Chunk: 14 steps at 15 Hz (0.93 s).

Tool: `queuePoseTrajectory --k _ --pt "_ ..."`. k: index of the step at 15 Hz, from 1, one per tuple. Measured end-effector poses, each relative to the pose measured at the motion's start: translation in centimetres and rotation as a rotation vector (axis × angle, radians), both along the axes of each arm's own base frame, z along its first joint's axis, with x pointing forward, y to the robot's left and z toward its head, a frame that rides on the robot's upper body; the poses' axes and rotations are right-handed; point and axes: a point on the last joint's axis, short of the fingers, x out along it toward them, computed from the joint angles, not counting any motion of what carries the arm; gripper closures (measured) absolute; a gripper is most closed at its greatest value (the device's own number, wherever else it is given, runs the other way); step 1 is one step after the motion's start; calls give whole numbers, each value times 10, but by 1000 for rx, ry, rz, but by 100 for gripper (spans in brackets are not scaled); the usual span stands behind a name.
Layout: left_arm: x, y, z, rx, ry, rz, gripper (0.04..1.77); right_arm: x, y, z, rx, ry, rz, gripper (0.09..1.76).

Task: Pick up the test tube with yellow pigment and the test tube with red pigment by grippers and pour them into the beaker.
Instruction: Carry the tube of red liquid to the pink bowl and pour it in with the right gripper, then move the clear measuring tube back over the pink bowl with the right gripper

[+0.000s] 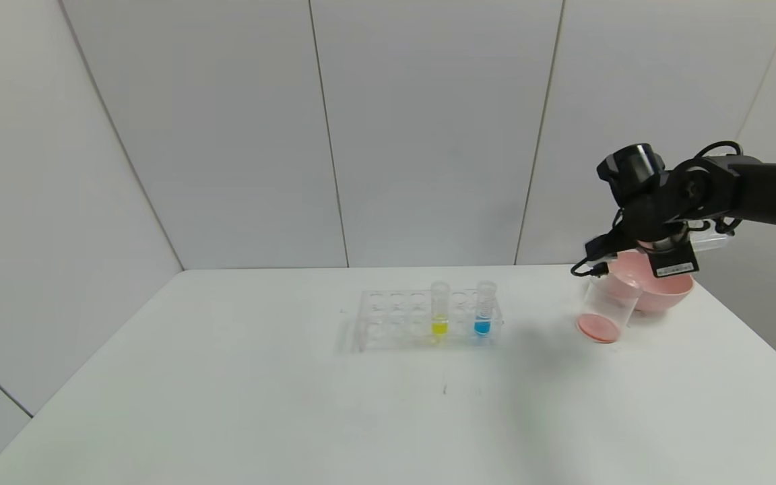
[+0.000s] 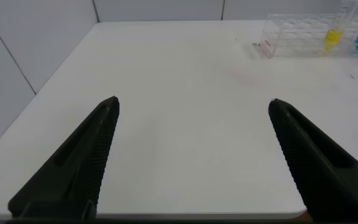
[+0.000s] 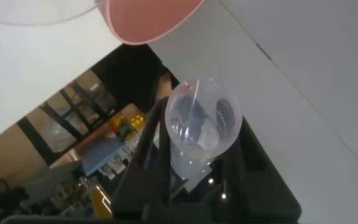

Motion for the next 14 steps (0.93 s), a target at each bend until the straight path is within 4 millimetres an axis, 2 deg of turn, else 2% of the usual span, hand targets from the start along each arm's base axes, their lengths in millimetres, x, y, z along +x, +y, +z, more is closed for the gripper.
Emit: queuePoseTrajectory --k 9,11,14 --pt "0 0 0 0 0 0 9 0 6 7 3 -43 18 132" --pt "0 0 0 0 0 0 9 -3 1 13 67 -53 47 132" --pt "0 0 0 0 0 0 9 -10 -16 22 248 -90 60 132"
